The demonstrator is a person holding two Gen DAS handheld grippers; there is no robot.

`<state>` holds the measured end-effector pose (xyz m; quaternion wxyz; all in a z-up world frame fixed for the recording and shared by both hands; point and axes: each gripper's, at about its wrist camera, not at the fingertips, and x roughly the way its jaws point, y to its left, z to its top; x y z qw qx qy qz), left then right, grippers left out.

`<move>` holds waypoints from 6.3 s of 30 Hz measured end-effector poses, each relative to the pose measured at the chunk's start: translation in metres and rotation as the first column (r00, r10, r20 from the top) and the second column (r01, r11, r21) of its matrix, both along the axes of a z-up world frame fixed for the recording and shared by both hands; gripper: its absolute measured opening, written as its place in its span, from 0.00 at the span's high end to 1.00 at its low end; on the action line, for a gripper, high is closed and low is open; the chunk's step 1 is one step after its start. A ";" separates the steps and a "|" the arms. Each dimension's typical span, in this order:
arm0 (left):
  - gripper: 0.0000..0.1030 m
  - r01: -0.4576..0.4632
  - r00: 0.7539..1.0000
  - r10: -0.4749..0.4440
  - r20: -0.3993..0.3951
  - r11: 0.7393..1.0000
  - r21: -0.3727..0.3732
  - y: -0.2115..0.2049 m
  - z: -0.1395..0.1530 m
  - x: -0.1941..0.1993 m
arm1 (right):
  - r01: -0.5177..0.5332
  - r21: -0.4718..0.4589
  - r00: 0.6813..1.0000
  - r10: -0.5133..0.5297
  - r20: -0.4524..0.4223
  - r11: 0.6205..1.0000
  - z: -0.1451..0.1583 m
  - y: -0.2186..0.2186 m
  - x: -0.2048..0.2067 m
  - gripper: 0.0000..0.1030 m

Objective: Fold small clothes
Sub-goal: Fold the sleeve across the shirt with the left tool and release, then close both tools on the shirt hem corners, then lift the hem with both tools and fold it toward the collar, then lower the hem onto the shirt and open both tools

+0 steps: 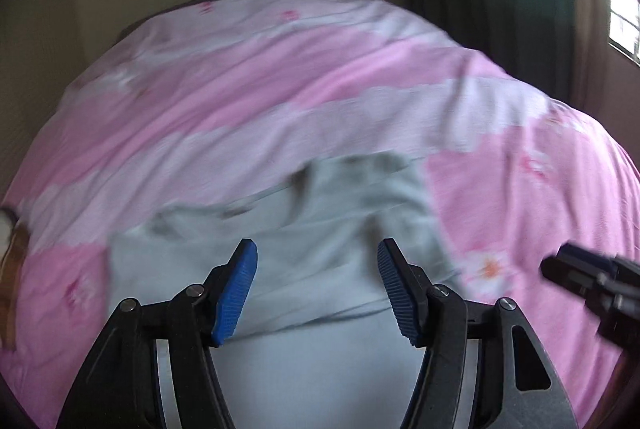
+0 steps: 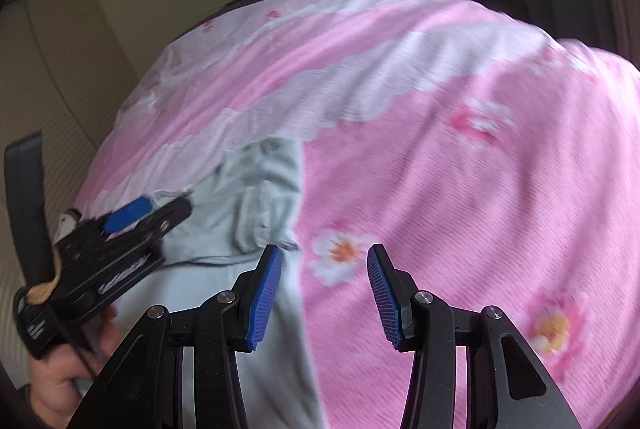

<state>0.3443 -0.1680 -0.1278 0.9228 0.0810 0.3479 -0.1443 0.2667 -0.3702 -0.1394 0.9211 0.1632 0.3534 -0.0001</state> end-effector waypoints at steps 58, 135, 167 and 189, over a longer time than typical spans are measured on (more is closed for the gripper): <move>0.41 -0.326 0.943 0.311 -0.115 0.933 -0.152 0.198 -0.089 -0.218 | 0.050 -0.134 0.991 -0.065 -0.113 0.990 -0.055 0.043 -0.162 0.55; 0.92 -0.385 0.922 0.375 -0.092 0.875 -0.293 0.195 -0.015 0.056 | 0.114 0.098 0.992 -0.118 0.035 0.989 0.022 0.016 0.091 0.93; 0.63 -0.072 0.991 0.065 -0.114 0.996 -0.055 0.110 -0.042 0.046 | -0.154 -0.201 0.988 0.157 -0.004 0.967 -0.010 0.105 0.104 0.53; 0.63 -0.113 0.973 0.106 -0.204 0.993 -0.022 0.122 -0.064 0.127 | -0.212 -0.337 0.976 0.179 -0.127 0.917 -0.042 0.136 0.171 0.53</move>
